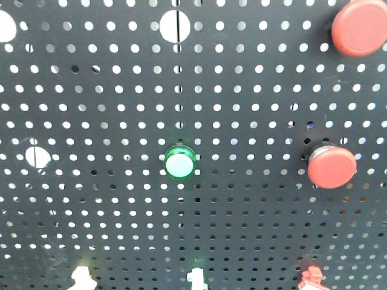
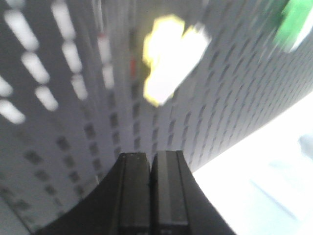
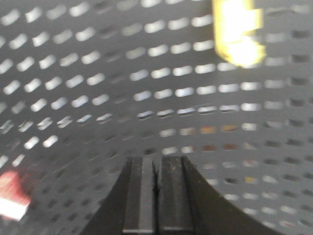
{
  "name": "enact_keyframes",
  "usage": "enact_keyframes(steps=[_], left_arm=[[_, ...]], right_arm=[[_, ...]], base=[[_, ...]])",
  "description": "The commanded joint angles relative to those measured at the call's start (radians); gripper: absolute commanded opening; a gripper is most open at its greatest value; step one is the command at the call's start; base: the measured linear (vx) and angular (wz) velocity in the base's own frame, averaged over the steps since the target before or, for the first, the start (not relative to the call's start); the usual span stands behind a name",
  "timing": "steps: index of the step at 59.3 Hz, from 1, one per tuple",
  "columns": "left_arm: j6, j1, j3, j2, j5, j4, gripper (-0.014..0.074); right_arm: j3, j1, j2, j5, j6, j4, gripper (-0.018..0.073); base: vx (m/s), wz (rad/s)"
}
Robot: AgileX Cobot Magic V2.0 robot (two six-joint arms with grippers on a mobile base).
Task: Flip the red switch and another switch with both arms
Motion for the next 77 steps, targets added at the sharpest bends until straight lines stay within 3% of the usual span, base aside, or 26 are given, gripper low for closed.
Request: enact_keyframes(steps=[1,8,16,20,24,44,64,77], left_arm=[[-0.010,-0.007,-0.030,-0.061,-0.055,-0.018,0.0003],[-0.010,-0.007,-0.030,-0.113,-0.025,-0.018,0.0003],[-0.010,-0.007,-0.030,-0.142,-0.022,-0.018,0.0003],[-0.011,-0.007,-0.030,-0.146,-0.022,-0.018,0.0003],[-0.011,-0.007,-0.030,-0.146,-0.022,-0.018,0.0003],[-0.012,-0.007,-0.030,-0.146,-0.027,-0.018,0.0003],[-0.012,-0.007,-0.030,-0.146,-0.028,-0.018,0.0003],[-0.012,-0.007,-0.030,-0.146,-0.028,-0.018,0.0003]], right_arm=[[-0.040,-0.007,0.063,-0.054,-0.240,0.194,-0.0006],[-0.073,-0.007,0.151,0.038,-0.654,0.487,-0.0006],[-0.112,0.002,0.267,0.153,-1.142,0.914,-0.0006],[-0.118,0.017,0.320,0.191,-1.289,1.070,-0.0006],[-0.118,0.040,0.368,0.228,-1.397,1.159,-0.0006],[-0.118,0.185,0.512,0.238,-1.414,1.186,-0.0006],[-0.117,0.182,0.627,0.230,-1.373,1.175,-0.0006],[-0.117,0.182,0.733,0.365,-1.366,1.120,-0.0006]], base=[[0.00,0.00],[0.00,0.00],[0.00,0.00],[0.00,0.00],[0.00,0.00],[0.00,0.00],[0.00,0.00],[0.00,0.00]])
